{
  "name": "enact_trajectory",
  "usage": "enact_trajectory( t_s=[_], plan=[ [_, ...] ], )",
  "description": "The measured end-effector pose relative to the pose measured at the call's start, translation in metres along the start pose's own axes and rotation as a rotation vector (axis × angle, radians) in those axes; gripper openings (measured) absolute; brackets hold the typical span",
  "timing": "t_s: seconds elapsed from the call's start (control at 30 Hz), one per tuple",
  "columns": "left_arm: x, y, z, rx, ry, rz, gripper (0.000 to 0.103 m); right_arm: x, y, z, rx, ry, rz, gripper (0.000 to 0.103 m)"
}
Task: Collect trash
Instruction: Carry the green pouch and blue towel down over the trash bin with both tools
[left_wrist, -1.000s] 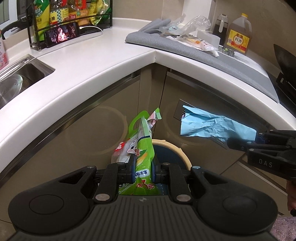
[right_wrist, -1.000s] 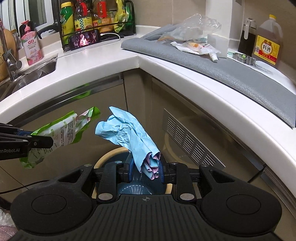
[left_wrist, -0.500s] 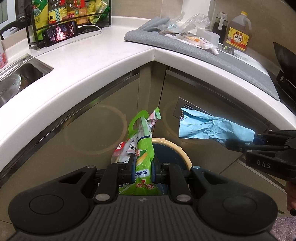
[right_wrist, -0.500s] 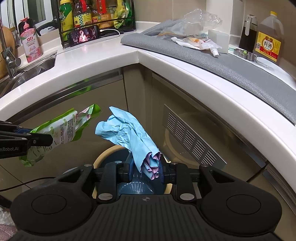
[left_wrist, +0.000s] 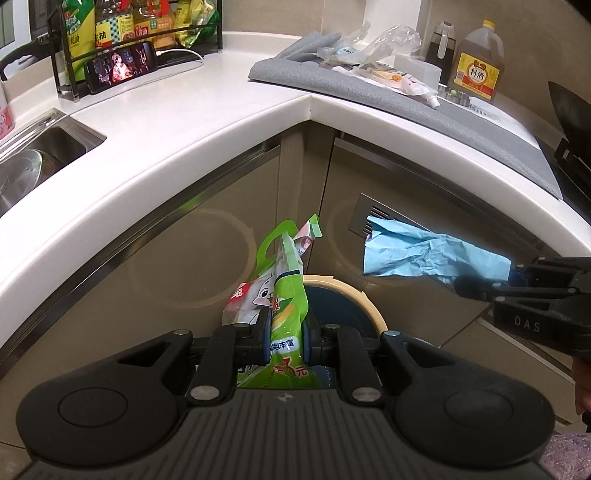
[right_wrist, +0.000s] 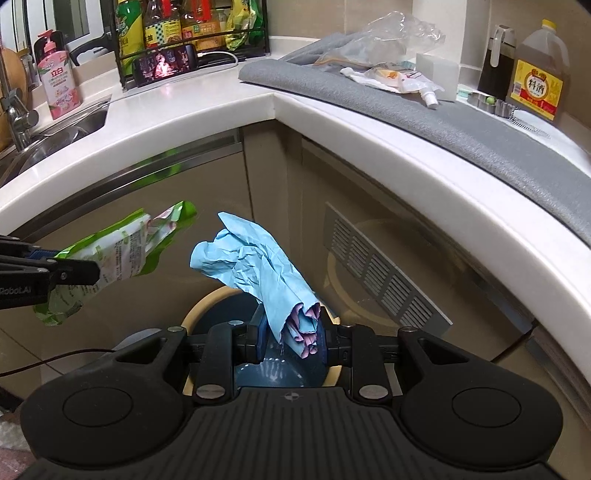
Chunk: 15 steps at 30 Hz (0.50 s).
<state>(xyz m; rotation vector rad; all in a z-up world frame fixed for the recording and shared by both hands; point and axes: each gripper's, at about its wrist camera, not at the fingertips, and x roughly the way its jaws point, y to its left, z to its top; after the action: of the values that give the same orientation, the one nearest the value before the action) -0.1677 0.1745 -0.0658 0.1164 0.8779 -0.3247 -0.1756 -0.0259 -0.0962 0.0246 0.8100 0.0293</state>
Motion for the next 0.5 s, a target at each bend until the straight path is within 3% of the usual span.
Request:
enact_trajectory(
  t_s=[0.5],
  plan=[
    [0.037,0.003,0.005,-0.009,0.099,-0.042,0.017,0.036,-0.001,0.005,0.005,0.091,0.018,0.028]
  ],
)
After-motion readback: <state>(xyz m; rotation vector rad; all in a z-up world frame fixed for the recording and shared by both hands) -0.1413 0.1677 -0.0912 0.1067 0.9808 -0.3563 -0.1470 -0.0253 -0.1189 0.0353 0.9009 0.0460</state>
